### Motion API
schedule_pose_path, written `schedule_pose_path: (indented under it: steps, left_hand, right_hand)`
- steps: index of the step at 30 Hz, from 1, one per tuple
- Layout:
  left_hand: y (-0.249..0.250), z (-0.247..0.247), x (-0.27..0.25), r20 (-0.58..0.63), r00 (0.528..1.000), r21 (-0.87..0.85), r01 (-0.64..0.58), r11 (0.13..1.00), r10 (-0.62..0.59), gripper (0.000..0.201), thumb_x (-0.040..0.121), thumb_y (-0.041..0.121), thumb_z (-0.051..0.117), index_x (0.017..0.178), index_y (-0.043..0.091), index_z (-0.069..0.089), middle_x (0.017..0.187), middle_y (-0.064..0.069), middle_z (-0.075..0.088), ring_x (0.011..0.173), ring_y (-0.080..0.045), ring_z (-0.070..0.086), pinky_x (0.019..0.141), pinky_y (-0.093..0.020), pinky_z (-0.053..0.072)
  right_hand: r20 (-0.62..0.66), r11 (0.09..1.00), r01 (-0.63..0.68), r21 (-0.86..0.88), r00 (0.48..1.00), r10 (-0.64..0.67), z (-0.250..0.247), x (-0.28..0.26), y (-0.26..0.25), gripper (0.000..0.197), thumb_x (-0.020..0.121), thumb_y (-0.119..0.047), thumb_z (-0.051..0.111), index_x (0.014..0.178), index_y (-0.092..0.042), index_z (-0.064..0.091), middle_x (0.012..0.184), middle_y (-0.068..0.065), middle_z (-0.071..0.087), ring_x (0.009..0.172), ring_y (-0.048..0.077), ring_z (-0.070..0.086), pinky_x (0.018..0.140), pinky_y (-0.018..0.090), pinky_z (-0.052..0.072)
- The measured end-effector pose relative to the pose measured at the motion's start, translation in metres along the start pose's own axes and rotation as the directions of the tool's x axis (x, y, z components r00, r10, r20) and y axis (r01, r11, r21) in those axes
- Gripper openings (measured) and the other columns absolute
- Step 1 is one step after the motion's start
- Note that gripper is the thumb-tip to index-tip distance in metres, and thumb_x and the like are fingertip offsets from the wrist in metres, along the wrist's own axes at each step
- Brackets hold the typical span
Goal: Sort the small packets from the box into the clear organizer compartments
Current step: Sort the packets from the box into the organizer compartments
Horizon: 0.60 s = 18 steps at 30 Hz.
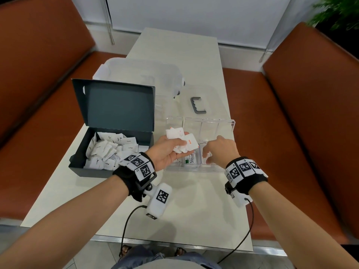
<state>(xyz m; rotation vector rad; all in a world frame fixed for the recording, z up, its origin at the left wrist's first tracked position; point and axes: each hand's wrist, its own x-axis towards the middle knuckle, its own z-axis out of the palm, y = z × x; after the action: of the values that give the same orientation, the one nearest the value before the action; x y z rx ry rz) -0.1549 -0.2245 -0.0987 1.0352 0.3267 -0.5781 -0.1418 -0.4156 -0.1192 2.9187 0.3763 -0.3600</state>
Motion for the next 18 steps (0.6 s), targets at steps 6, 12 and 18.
schedule_pose_path:
  steps: [6, 12, 18]
  left_hand:
    - [0.000, -0.001, 0.000, -0.001, 1.000, 0.004, 0.006, 1.000, -0.006, 0.033, 0.092, -0.013, 0.050, 0.122, -0.003, 0.057, 0.123, -0.024, 0.060, 0.116, -0.038, 0.060, 0.083, -0.041, 0.055]
    - [-0.001, 0.000, -0.001, 0.001, 1.000, -0.005, 0.011, 1.000, -0.011, 0.029, 0.092, -0.013, 0.051, 0.117, -0.001, 0.059, 0.119, -0.022, 0.062, 0.113, -0.038, 0.061, 0.082, -0.041, 0.056]
    - [0.002, 0.001, -0.004, 0.005, 1.000, -0.059, 0.031, 0.998, -0.031, 0.020, 0.093, -0.008, 0.053, 0.109, -0.001, 0.061, 0.107, -0.022, 0.066, 0.100, -0.036, 0.065, 0.070, -0.043, 0.061]
  right_hand:
    - [-0.003, 0.998, -0.001, -0.068, 1.000, 0.000, 0.006, -0.001, -0.003, 0.017, 0.085, -0.038, 0.068, 0.102, -0.035, 0.071, 0.099, -0.003, 0.063, 0.098, 0.019, 0.054, 0.070, 0.027, 0.035]
    - [-0.027, 0.997, 0.035, -0.065, 0.999, -0.037, 0.009, 0.003, -0.004, 0.016, 0.085, -0.039, 0.067, 0.100, -0.033, 0.069, 0.102, -0.008, 0.066, 0.103, 0.019, 0.051, 0.071, 0.028, 0.034]
    - [-0.061, 0.998, 0.012, 0.065, 0.998, -0.008, -0.003, -0.001, 0.012, 0.020, 0.082, -0.045, 0.068, 0.101, -0.038, 0.064, 0.101, -0.015, 0.064, 0.099, 0.013, 0.050, 0.064, 0.027, 0.032]
